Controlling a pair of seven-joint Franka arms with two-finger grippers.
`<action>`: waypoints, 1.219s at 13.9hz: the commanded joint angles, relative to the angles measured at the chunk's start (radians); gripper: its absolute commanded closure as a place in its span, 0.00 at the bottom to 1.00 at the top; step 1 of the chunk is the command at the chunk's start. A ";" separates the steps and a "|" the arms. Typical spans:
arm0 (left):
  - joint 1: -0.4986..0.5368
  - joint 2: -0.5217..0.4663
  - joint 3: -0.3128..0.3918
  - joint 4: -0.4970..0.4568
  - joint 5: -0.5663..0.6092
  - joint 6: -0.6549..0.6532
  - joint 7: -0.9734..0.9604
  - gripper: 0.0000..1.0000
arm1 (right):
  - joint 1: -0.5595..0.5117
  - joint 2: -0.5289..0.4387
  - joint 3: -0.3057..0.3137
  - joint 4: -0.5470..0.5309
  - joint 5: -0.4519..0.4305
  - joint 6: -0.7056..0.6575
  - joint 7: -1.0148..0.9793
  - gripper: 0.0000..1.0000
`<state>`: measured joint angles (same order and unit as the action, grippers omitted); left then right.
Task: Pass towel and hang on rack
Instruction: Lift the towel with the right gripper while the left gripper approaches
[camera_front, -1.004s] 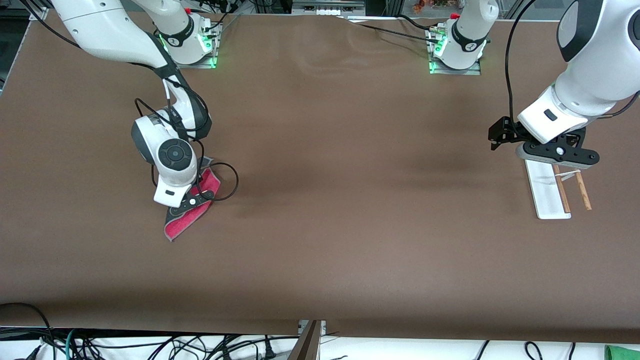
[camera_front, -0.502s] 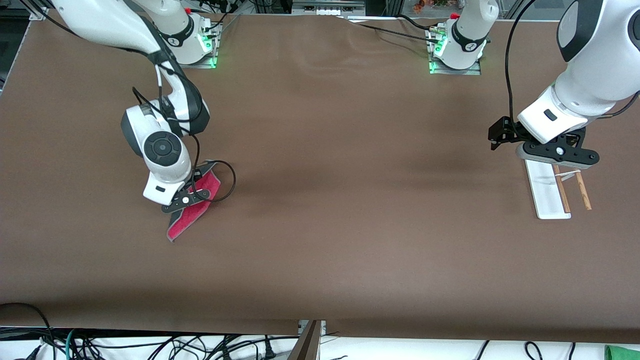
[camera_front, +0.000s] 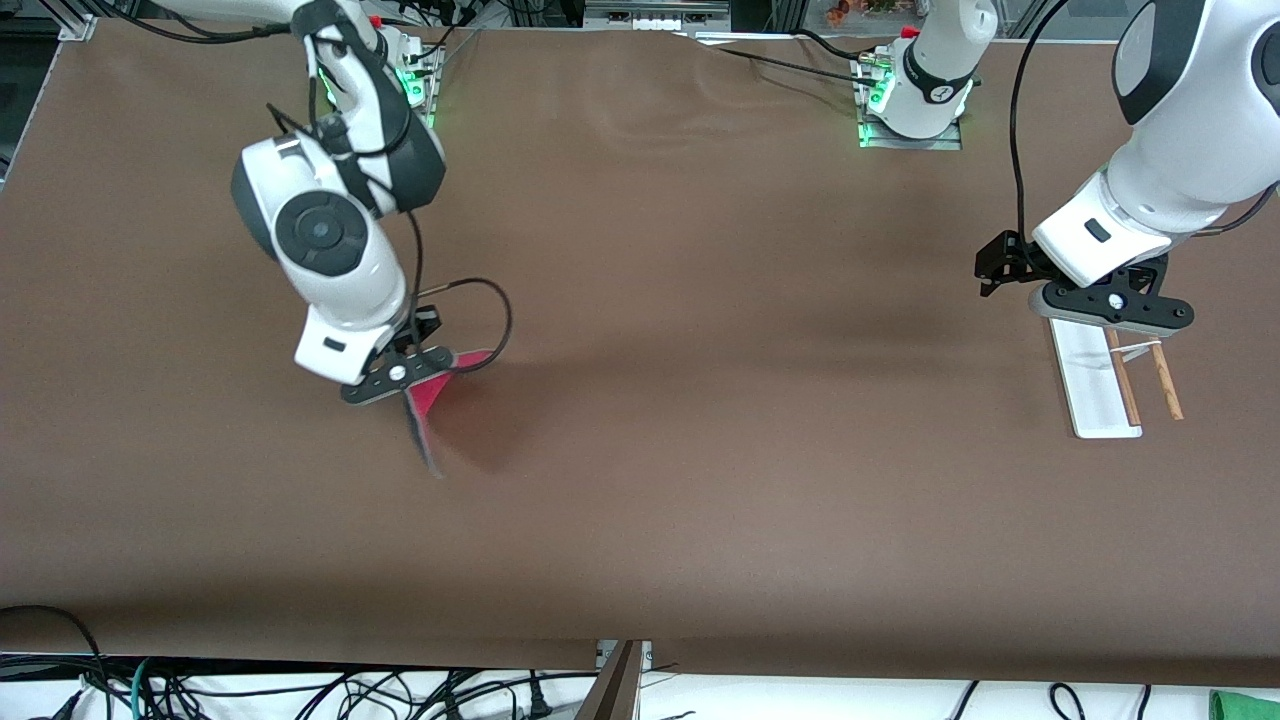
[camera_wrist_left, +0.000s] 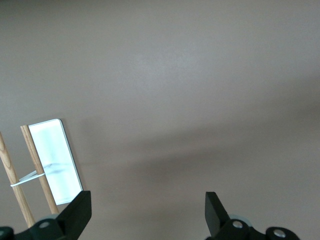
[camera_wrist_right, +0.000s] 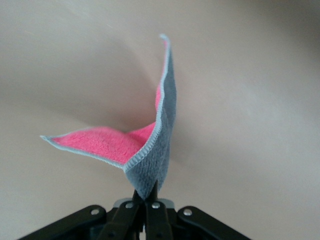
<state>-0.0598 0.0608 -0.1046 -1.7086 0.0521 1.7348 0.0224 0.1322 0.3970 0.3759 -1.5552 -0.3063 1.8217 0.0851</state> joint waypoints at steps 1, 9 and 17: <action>-0.005 0.026 -0.003 0.000 -0.021 -0.021 0.004 0.00 | -0.008 0.005 0.083 0.058 0.012 -0.030 0.013 1.00; 0.001 0.160 -0.001 0.090 -0.286 -0.031 0.031 0.00 | 0.003 0.009 0.254 0.121 0.010 0.040 0.013 1.00; 0.041 0.272 0.000 0.089 -0.782 -0.026 0.503 0.00 | 0.116 0.071 0.288 0.174 0.010 0.169 0.027 1.00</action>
<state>-0.0343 0.2818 -0.1005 -1.6526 -0.6504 1.7176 0.3661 0.2144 0.4285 0.6562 -1.4455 -0.3060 1.9927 0.1049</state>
